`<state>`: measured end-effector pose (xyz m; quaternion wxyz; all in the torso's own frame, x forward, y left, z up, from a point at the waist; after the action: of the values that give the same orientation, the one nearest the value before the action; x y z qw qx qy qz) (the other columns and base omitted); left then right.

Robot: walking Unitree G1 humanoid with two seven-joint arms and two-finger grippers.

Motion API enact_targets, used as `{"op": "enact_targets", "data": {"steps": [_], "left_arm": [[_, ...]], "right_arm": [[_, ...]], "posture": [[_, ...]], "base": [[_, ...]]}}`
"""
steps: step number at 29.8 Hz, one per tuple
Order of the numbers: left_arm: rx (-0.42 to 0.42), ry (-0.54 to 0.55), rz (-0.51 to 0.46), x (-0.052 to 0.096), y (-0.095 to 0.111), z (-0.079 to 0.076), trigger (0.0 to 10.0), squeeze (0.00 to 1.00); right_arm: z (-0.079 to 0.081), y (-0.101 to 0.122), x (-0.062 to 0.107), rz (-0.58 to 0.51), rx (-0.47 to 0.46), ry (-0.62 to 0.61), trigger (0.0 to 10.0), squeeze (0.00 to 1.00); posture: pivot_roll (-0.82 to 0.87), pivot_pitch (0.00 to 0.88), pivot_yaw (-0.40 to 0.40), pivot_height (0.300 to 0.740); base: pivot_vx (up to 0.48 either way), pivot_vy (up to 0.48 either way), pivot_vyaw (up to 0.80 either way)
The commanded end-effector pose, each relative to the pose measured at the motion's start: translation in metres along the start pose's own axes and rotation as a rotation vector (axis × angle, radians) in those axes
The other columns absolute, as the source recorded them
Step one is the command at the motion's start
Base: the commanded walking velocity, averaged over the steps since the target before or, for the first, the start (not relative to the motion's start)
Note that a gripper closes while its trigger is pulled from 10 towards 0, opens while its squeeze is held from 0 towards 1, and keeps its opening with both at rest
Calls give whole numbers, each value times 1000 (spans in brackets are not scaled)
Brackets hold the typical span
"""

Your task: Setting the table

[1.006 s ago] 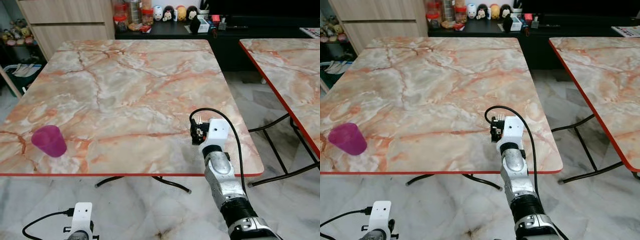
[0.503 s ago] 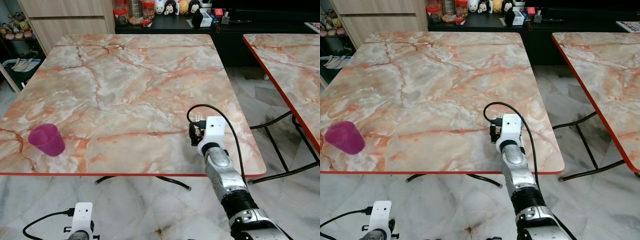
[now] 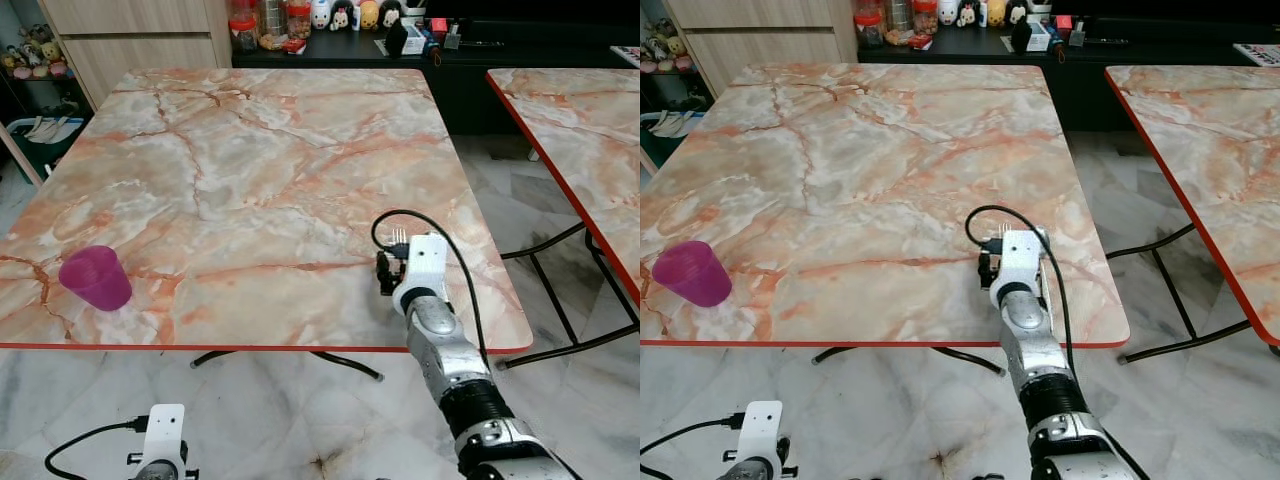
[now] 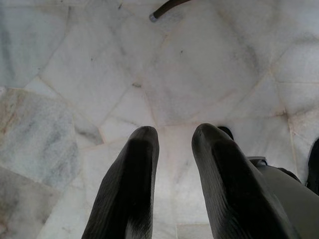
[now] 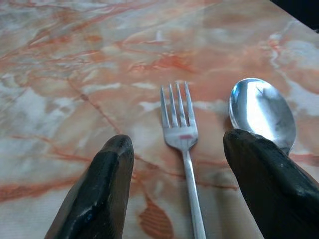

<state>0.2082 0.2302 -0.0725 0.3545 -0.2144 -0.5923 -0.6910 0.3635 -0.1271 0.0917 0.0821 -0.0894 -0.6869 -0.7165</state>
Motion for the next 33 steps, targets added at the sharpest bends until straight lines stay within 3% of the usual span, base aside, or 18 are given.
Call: {"op": "enact_targets", "data": {"steps": [1, 20, 21, 22, 23, 24, 25, 26, 27, 33], "left_arm": [[8, 17, 32, 1, -6, 4, 10000, 0], [6, 6, 40, 1, -7, 2, 10000, 0], [7, 5, 41, 1, -8, 2, 10000, 0], [7, 4, 43, 1, -8, 1, 10000, 0], [7, 4, 43, 1, -8, 1, 10000, 0], [7, 4, 43, 1, -8, 1, 10000, 0], [8, 3, 46, 1, -9, 1, 10000, 0], [8, 3, 47, 1, -9, 1, 10000, 0], [9, 3, 48, 1, -9, 1, 10000, 0], [13, 2, 50, 1, -10, 2, 10000, 0]], "right_arm": [[0, 5, -2, -3, 4, -2, 10000, 0], [-1, -15, 0, 104, -11, -9, 10000, 0], [-1, -16, 0, 109, -9, -8, 6431, 0], [0, -18, 0, 124, -1, -3, 4706, 0], [0, -18, 0, 124, -1, -3, 4706, 0], [0, -19, 0, 128, 2, -2, 3725, 0], [2, -22, 1, 145, 3, 7, 1137, 0], [3, -23, 1, 149, 4, 11, 1137, 0], [3, -24, 1, 154, 7, 12, 0, 0], [3, -29, 2, 173, 12, 7, 0, 0]], "posture": [[35, 134, -25, 740], [35, 134, -25, 740], [36, 134, -25, 740], [36, 133, -26, 740], [36, 133, -26, 740], [36, 133, -26, 740], [36, 136, -27, 740], [36, 136, -27, 740], [37, 138, -27, 740], [34, 139, -23, 740]], "base": [[0, 0, 0], [0, 0, 0], [0, 0, 0], [0, 0, 0], [0, 0, 0], [0, 0, 0], [0, 0, 0], [0, 0, 0], [0, 0, 0], [0, 0, 0]]}}
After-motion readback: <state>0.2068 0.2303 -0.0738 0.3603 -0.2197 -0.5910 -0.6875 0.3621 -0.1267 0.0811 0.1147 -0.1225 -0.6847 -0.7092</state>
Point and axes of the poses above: a point about 5 cm out from each wrist's last joint towards the gripper, its own x axis pointing back from the gripper into the wrist, its own y axis along the axis of the wrist's last joint, z = x × y, the point moved 1 cm from there along -x, pointing out of the wrist towards the gripper, and after that the axes turned 1 degree about -x, right-handed, at the moved point
